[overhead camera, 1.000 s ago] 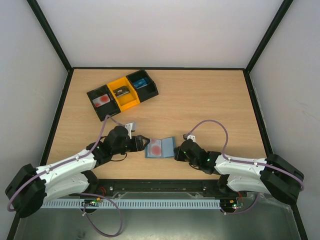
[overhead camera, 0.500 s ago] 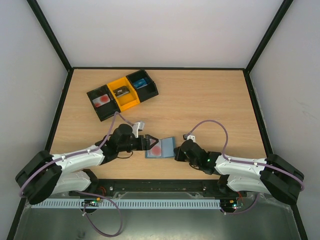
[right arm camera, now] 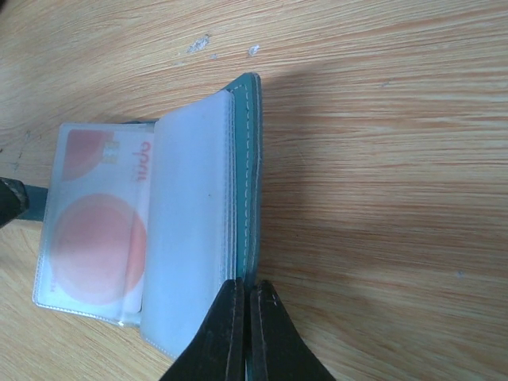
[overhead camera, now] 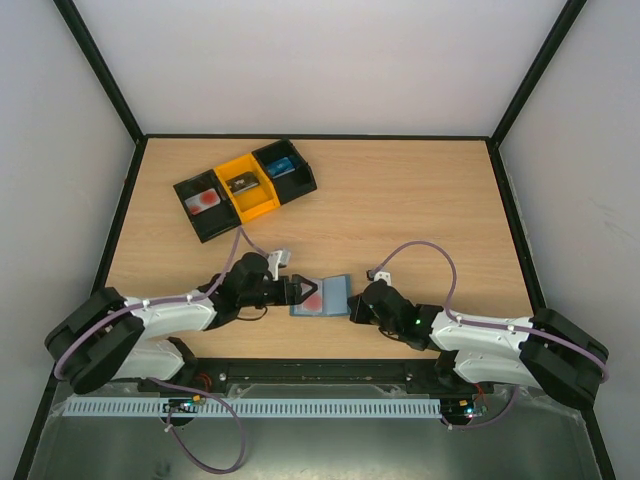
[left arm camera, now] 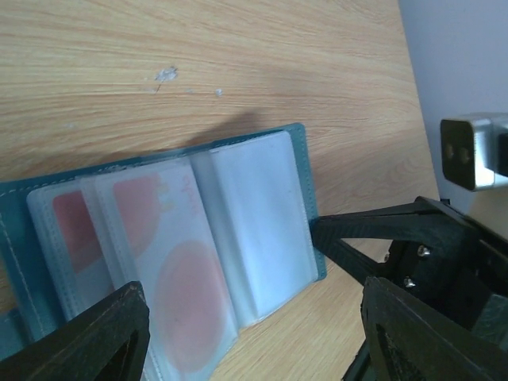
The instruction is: Take the credit cards out of the card holder
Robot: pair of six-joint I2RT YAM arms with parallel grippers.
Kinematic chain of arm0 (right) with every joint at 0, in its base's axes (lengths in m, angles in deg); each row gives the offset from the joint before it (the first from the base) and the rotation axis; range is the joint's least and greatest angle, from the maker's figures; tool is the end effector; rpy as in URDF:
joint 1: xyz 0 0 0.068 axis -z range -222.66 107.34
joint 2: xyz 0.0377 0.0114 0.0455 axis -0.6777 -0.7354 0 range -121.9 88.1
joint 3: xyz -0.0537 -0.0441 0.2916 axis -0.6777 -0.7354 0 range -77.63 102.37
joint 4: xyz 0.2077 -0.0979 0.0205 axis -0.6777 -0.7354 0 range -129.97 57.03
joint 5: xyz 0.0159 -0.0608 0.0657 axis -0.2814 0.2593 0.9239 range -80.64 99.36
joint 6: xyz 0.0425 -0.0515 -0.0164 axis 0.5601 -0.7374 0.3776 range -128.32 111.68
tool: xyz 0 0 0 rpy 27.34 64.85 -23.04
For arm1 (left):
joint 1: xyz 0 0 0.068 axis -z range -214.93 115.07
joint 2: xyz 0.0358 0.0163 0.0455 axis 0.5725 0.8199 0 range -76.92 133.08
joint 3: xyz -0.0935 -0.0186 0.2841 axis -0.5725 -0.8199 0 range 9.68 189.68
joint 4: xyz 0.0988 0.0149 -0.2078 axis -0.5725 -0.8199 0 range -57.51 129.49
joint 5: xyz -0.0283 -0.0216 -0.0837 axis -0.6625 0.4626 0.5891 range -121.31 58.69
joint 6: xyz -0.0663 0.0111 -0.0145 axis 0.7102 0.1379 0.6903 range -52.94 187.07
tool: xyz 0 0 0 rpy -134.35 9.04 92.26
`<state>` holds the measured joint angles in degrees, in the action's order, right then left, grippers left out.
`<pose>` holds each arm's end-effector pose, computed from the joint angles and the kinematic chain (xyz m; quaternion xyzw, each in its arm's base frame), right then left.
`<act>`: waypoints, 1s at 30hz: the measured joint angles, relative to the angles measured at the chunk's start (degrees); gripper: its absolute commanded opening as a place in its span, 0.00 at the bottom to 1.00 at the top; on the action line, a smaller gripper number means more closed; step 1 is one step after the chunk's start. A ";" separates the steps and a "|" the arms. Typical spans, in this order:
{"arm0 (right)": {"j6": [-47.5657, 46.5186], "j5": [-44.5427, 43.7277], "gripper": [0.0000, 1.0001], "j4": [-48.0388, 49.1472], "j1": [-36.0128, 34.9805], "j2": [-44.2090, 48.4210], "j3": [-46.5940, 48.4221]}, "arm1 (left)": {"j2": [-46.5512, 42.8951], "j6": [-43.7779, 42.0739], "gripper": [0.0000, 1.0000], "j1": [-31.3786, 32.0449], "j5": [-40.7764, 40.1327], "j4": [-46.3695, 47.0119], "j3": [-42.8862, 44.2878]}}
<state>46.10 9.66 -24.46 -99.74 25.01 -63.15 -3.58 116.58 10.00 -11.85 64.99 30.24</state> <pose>0.0934 0.1446 0.1710 -0.0222 0.9064 0.3500 0.2354 0.1460 -0.1718 0.2027 0.0541 0.8445 -0.4744 0.2424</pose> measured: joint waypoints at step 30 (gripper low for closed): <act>0.00 0.39 0.02 1.97 0.00 0.55 -1.81 | 6.69 3.56 0.75 0.00 3.02 8.79 -1.49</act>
<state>46.10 10.05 -22.49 -99.74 25.56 -64.97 3.11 120.14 10.00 -8.83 73.78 28.75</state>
